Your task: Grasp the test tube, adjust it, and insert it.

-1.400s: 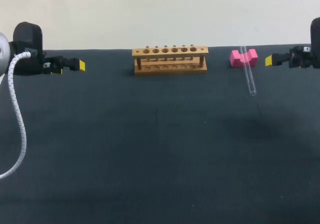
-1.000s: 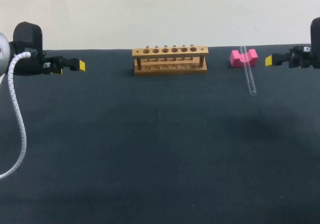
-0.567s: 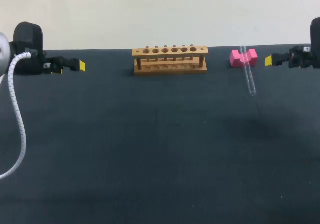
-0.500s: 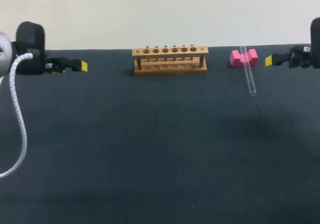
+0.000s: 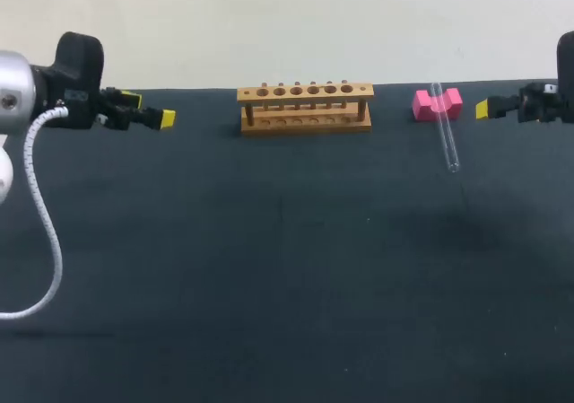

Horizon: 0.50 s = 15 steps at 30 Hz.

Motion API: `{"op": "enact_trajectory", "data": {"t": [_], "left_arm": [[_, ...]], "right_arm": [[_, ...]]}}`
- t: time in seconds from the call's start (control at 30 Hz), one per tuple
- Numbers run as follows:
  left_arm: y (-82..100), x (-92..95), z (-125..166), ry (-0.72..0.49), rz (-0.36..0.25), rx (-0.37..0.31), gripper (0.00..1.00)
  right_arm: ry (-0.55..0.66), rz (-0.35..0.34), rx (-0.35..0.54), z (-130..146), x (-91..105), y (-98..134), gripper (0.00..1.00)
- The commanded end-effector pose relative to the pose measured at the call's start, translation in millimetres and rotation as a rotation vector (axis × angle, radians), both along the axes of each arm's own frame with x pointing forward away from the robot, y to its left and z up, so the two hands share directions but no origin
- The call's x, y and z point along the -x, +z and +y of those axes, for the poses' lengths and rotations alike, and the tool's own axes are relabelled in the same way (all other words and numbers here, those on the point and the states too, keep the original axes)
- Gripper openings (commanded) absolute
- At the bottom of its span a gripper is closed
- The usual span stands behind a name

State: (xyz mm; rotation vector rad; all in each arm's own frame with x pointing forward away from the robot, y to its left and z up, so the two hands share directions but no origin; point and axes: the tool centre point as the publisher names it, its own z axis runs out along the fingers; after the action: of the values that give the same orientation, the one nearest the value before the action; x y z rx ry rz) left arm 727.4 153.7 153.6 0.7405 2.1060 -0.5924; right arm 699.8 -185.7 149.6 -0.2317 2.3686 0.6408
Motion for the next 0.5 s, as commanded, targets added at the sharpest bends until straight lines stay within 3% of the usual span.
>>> {"op": "enact_trajectory", "data": {"t": [0.03,0.17,0.5], "left_arm": [[-4.6,-19.5,4,-0.193,-0.027,0.196,1.0],[-10.1,-39.0,5,-0.258,-0.041,0.206,1.0],[-27.6,-82.6,-7,-0.347,-0.147,0.184,1.0]], "right_arm": [[-0.003,0.0,0.004,1,0.5,0,1.0],[-0.003,0.0,0.004,1,0.5,0,1.0],[-0.003,0.0,0.004,1,0.5,0,1.0]]}}
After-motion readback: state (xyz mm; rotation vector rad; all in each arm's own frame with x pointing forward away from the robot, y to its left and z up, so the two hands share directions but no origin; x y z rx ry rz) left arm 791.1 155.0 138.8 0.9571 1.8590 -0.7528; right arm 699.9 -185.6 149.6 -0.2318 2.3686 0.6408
